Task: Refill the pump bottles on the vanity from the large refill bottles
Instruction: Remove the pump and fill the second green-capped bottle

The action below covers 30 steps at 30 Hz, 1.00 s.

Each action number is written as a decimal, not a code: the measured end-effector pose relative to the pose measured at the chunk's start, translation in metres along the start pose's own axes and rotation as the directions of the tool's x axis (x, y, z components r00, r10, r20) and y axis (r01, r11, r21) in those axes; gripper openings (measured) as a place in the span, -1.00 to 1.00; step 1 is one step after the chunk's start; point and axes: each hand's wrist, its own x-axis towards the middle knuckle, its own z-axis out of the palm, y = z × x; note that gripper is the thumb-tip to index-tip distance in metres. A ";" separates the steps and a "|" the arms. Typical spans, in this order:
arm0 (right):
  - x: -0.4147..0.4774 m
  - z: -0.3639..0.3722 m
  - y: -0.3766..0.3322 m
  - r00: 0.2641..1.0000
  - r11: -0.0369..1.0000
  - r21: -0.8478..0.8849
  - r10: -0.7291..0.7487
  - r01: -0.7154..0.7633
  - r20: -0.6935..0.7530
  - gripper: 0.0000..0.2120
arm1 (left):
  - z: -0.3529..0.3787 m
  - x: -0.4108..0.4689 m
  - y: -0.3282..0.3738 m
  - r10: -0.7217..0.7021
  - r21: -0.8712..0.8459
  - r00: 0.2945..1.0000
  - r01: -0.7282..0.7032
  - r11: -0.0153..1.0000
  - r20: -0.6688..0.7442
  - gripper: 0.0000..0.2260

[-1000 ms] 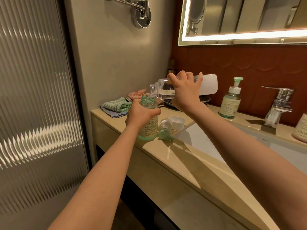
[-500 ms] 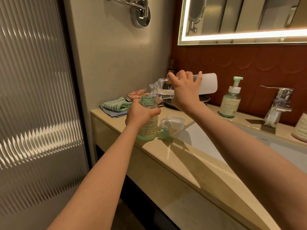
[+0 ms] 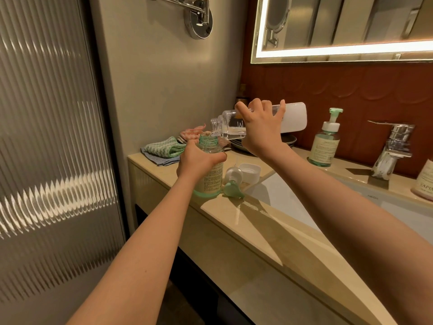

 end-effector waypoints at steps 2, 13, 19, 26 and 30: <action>0.000 0.000 0.000 1.000 1.000 -0.002 -0.003 0.003 0.000 -0.40 | 0.000 -0.001 0.000 -0.003 0.000 1.000 0.003 1.000 0.000 -0.16; -0.001 0.000 0.000 1.000 1.000 -0.003 -0.004 0.004 0.004 -0.40 | 0.000 0.001 -0.001 0.002 0.007 1.000 -0.002 1.000 -0.004 -0.22; 0.000 -0.001 0.001 1.000 1.000 -0.011 -0.010 0.010 0.008 -0.39 | 0.001 0.003 -0.003 0.010 0.003 1.000 -0.010 1.000 -0.005 -0.25; 0.001 -0.002 -0.001 1.000 1.000 -0.003 -0.015 0.015 0.004 -0.39 | 0.002 0.005 -0.005 0.020 -0.001 1.000 -0.020 1.000 -0.010 -0.29; -0.001 -0.002 0.000 1.000 1.000 0.004 -0.011 0.011 0.006 -0.39 | 0.001 0.003 -0.003 0.011 0.005 1.000 -0.011 1.000 -0.007 -0.26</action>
